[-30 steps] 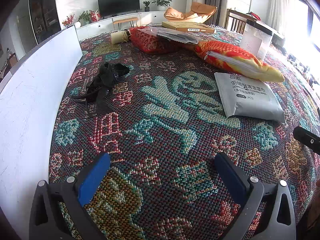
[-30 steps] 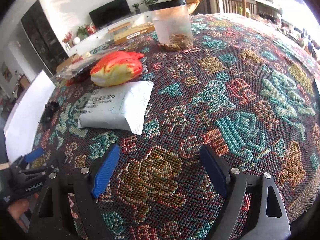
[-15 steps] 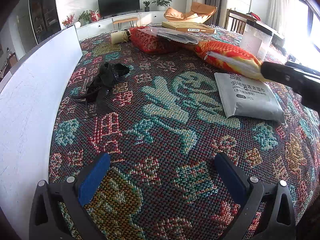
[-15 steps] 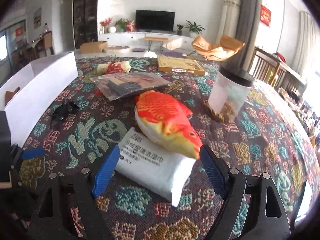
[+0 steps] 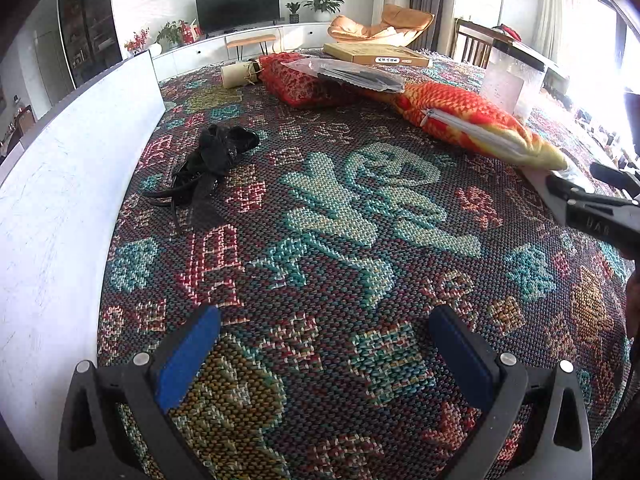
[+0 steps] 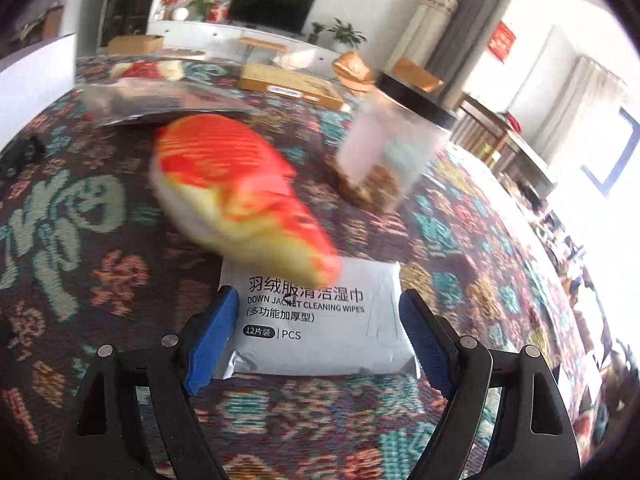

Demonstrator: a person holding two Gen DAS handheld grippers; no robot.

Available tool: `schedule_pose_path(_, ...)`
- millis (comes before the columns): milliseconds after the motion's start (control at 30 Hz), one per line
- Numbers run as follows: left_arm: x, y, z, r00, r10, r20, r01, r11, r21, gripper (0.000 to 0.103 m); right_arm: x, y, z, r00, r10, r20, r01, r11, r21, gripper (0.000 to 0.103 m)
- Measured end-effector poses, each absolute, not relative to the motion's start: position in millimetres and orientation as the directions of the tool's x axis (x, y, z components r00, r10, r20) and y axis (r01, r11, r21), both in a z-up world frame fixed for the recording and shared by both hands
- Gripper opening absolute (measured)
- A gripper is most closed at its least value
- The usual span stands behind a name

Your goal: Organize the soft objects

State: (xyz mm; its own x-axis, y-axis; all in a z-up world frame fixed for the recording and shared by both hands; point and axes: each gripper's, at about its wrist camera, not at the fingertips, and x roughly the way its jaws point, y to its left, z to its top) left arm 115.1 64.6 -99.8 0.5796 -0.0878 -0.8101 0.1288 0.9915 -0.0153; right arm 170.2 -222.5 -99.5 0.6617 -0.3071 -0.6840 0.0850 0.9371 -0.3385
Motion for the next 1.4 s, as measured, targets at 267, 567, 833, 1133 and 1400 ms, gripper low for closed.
schedule_pose_path(267,115,65,-100,0.580,-0.088,-0.810,0.129,0.992,-0.016,0.103,125,-288,-56,0.669,-0.062,-0.741,0.162,0.985,0.063,0.084)
schedule_pose_path(567,115,65,-100,0.580,-0.088,-0.810,0.129,0.992,-0.016,0.103,115,-198,-112,0.592,-0.027,-0.806,-0.002,0.999,-0.035,0.084)
schedule_pose_path(833,115,65,-100,0.580,-0.088,-0.810,0.129,0.992,-0.016,0.103,113,-203,-115,0.612,-0.009,-0.791,0.012,1.000,-0.002,0.086)
schedule_pose_path(1133,116,65,-100,0.580,-0.088,-0.810,0.129,0.992,-0.016,0.103,113,-202,-114,0.613,-0.014,-0.790,0.013,1.000,-0.007,0.086)
schedule_pose_path(1400,116,65,-101,0.580,-0.088,-0.810,0.128,0.992,-0.016,0.103,113,-202,-114,0.613,-0.013,-0.790,0.013,1.000,-0.007,0.086)
